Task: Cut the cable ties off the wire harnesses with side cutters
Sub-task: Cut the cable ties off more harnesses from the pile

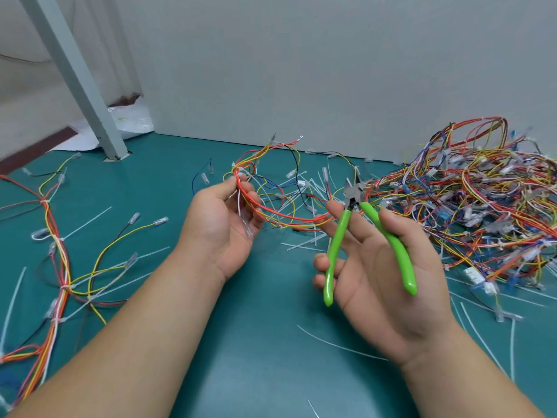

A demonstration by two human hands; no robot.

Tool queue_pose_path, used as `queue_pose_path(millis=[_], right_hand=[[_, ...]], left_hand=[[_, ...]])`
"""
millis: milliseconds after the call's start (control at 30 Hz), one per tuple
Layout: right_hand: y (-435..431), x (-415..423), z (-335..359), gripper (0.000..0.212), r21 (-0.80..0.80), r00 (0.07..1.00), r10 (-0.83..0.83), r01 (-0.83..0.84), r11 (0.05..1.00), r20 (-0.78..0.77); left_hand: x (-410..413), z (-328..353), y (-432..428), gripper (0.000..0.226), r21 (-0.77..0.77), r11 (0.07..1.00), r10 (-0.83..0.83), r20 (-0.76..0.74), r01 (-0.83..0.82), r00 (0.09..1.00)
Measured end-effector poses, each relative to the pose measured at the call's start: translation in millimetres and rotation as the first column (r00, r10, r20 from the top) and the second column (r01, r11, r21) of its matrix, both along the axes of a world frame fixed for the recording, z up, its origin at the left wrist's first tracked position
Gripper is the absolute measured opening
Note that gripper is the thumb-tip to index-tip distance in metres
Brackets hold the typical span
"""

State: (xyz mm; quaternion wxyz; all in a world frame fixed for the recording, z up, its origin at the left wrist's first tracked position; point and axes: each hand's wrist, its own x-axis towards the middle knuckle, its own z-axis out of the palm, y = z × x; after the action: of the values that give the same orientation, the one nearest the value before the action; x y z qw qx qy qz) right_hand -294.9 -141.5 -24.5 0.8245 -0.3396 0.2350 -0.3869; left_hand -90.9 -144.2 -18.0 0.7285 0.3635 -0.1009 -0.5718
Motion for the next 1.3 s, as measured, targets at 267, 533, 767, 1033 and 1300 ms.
queue_pose_path(millis=[267, 533, 767, 1033, 1300], right_hand=[[-7, -6, -3, 0.079, 0.066, 0.988, -0.088, 0.080, 0.995, 0.127], [-11, -13, -7, 0.074, 0.134, 0.955, -0.019, -0.022, 0.991, 0.295], [-14, 1, -15, 0.082, 0.071, 0.986, 0.016, -0.028, 0.997, 0.169], [-16, 11, -19, 0.092, -0.081, 0.987, 0.124, -0.116, 0.990, 0.103], [-16, 11, -19, 0.094, -0.149, 0.986, 0.128, -0.112, 0.983, 0.103]], left_hand=[[2, 0, 0, 0.020, 0.110, 0.991, 0.062, 0.155, -0.080, 0.986], [5, -6, -3, 0.018, 0.206, 0.958, 0.109, 0.386, -0.201, 0.916], [-1, -11, -6, 0.018, 0.130, 0.892, 0.250, 0.658, -0.434, 0.711], [-35, -12, 14, 0.018, -0.330, 0.928, 0.266, 0.911, -0.170, -0.316], [-27, -25, 12, 0.029, 0.019, 0.999, -0.016, 0.998, 0.045, -0.065]])
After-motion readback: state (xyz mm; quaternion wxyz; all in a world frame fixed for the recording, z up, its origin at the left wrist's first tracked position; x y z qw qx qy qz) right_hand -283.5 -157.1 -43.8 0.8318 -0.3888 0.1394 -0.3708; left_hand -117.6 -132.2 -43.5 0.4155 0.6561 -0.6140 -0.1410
